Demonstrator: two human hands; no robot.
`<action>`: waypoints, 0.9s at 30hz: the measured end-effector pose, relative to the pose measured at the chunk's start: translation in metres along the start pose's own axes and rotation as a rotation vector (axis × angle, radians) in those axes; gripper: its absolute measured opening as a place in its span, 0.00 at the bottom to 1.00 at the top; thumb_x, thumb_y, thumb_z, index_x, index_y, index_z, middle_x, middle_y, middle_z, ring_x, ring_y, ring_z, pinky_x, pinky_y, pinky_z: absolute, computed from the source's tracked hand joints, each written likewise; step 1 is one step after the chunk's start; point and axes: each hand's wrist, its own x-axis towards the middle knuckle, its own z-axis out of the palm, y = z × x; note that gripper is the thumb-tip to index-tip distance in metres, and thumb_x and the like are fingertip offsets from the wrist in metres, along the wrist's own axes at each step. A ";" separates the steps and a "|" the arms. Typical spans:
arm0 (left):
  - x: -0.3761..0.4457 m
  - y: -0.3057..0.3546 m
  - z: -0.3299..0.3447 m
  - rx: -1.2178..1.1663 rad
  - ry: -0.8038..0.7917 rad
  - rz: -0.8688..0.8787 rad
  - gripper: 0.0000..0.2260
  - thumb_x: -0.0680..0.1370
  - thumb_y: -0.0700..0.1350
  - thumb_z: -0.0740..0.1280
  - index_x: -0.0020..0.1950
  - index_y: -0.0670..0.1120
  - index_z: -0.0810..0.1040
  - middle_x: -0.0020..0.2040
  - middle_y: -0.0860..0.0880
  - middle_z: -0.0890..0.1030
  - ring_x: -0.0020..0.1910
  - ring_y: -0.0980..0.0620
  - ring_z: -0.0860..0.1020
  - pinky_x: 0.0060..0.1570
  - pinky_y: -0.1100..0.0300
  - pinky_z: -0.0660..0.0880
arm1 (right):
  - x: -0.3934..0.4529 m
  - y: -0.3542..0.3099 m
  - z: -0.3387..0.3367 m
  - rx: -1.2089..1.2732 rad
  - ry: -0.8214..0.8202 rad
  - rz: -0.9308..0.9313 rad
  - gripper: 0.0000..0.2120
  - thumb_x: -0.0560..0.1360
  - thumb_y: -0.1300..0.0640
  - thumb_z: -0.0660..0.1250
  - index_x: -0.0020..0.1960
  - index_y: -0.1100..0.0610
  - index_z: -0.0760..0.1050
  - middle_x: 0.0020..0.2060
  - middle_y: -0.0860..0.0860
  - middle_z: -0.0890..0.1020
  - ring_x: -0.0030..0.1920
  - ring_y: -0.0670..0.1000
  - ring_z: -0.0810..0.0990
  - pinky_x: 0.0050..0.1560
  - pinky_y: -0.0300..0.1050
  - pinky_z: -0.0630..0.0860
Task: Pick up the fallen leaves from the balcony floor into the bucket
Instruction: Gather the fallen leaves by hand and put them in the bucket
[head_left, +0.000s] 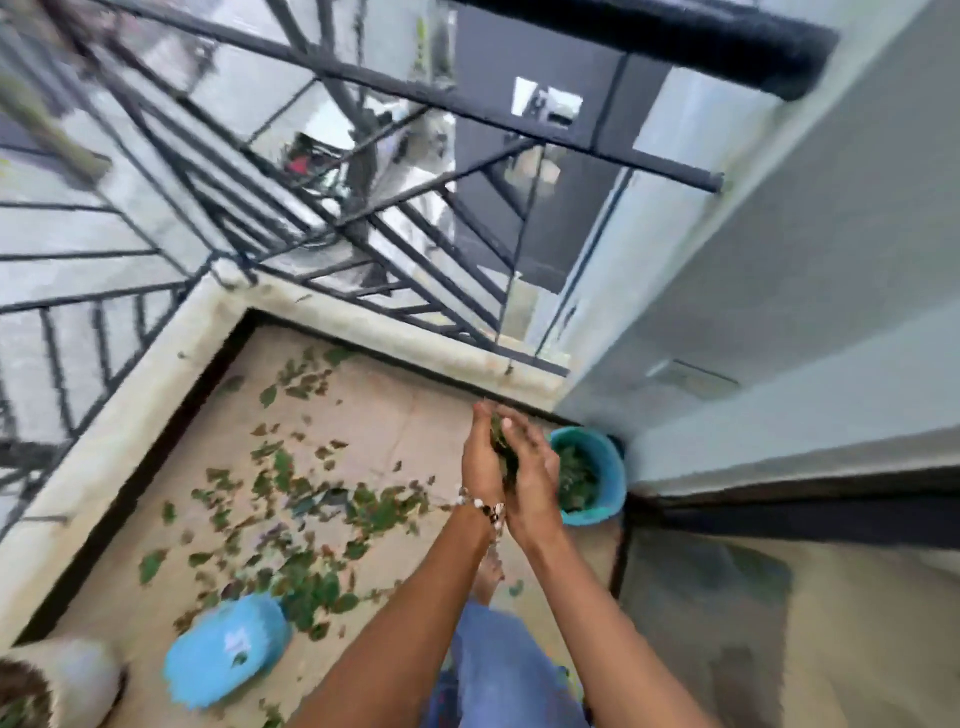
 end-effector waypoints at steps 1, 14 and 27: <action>0.005 -0.012 0.013 -0.053 -0.036 -0.061 0.21 0.83 0.48 0.54 0.37 0.45 0.79 0.32 0.50 0.80 0.36 0.55 0.78 0.44 0.61 0.74 | 0.012 0.000 -0.016 0.012 0.058 -0.004 0.08 0.77 0.69 0.63 0.52 0.67 0.79 0.44 0.55 0.86 0.45 0.50 0.84 0.46 0.38 0.78; 0.207 -0.241 0.031 0.631 -0.188 -0.272 0.14 0.82 0.42 0.59 0.50 0.50 0.84 0.55 0.43 0.83 0.59 0.44 0.79 0.65 0.46 0.72 | 0.192 0.112 -0.197 0.467 0.639 0.147 0.10 0.76 0.63 0.66 0.56 0.62 0.80 0.53 0.57 0.84 0.58 0.56 0.81 0.63 0.54 0.75; 0.343 -0.346 -0.005 0.686 -0.228 -0.664 0.28 0.81 0.64 0.45 0.69 0.48 0.72 0.71 0.47 0.72 0.65 0.48 0.73 0.63 0.53 0.69 | 0.305 0.248 -0.294 0.705 0.750 0.281 0.31 0.79 0.37 0.56 0.74 0.56 0.64 0.72 0.54 0.67 0.73 0.54 0.64 0.73 0.49 0.59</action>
